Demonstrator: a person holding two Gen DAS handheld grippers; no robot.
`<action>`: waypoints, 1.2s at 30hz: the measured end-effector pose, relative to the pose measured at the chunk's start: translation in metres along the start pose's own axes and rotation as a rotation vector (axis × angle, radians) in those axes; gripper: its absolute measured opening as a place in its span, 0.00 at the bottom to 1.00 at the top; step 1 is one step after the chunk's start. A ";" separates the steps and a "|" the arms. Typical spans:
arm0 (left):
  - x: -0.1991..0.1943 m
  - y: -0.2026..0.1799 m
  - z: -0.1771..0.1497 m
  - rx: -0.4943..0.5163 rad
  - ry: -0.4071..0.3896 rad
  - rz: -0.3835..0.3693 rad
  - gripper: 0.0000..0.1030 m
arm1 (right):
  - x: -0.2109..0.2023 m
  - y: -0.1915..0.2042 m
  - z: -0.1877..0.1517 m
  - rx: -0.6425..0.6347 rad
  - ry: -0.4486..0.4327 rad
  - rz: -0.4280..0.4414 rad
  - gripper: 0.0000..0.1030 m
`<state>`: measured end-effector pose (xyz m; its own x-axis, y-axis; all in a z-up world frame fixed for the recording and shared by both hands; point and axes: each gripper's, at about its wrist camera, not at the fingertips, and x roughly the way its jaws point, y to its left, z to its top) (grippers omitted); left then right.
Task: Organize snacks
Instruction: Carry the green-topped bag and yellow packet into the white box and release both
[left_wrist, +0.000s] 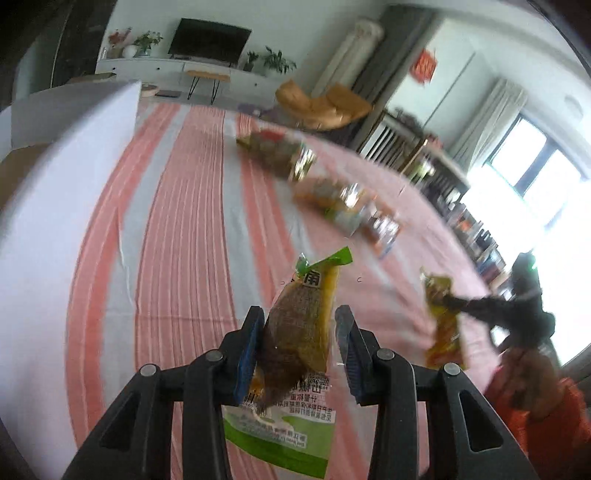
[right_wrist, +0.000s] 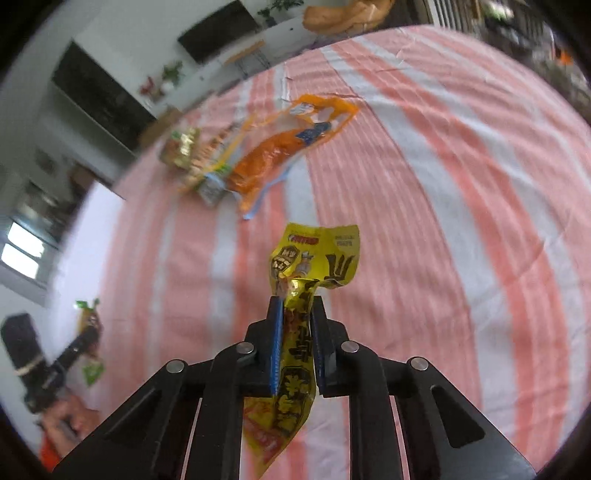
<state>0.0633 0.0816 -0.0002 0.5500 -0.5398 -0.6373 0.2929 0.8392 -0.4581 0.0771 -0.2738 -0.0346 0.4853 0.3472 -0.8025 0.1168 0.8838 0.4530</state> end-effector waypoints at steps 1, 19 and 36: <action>-0.013 -0.001 0.003 -0.012 -0.026 -0.021 0.38 | -0.003 0.000 -0.002 0.019 -0.006 0.039 0.14; -0.088 0.022 0.005 -0.109 -0.138 -0.060 0.39 | 0.004 0.033 -0.002 0.019 0.045 0.209 0.19; -0.104 0.026 0.004 -0.136 -0.195 -0.088 0.39 | 0.090 0.136 -0.037 -0.343 -0.019 -0.344 0.58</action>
<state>0.0172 0.1597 0.0564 0.6713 -0.5767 -0.4655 0.2459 0.7658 -0.5942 0.1046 -0.1105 -0.0590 0.4850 0.0136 -0.8744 -0.0171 0.9998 0.0061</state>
